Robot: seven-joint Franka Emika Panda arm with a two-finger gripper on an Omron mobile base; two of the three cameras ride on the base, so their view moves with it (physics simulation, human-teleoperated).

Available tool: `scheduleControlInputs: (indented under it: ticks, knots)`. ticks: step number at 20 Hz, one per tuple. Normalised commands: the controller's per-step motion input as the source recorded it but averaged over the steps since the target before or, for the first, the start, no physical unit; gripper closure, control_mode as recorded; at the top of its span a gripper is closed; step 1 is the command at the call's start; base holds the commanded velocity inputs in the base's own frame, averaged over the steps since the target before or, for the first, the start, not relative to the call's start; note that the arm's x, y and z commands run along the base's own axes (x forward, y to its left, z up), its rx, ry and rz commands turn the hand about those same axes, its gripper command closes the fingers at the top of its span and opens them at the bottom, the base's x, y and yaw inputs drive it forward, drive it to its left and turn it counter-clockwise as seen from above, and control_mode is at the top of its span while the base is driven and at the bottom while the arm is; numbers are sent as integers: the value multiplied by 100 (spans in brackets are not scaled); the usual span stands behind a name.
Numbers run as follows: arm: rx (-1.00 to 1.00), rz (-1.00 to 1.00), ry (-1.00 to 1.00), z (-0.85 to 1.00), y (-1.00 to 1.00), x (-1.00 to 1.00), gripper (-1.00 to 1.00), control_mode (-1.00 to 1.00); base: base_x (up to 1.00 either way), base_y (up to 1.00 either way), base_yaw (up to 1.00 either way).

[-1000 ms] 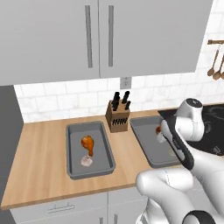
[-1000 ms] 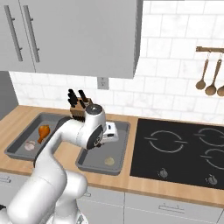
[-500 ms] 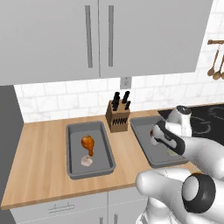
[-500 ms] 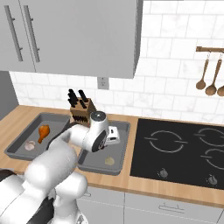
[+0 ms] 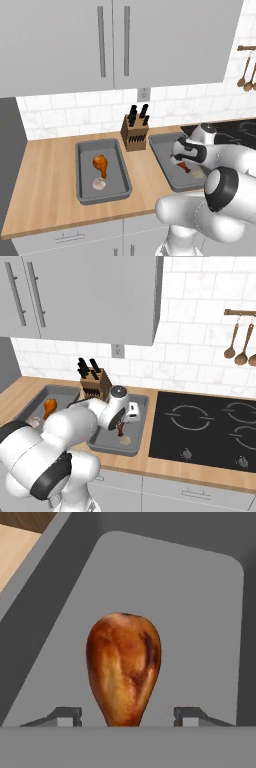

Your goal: Place one garlic and one chicken drumstick in each tupperware on the nearby counter, to pack two identical lunches.

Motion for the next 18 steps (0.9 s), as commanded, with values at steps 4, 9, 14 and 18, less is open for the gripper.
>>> scheduleControlInputs:
  ticks: [4,9,14,18]
  knots:
    - [1,0,-16,60,-1,-20,-100,-100,0,0,0]
    - [0,0,-18,80,3,-64,-100,-100,0,0,0]
    - [-3,0,-16,60,4,-47,-100,-100,0,0,0]
    - [-2,0,-9,36,0,-34,-100,-100,0,0,0]
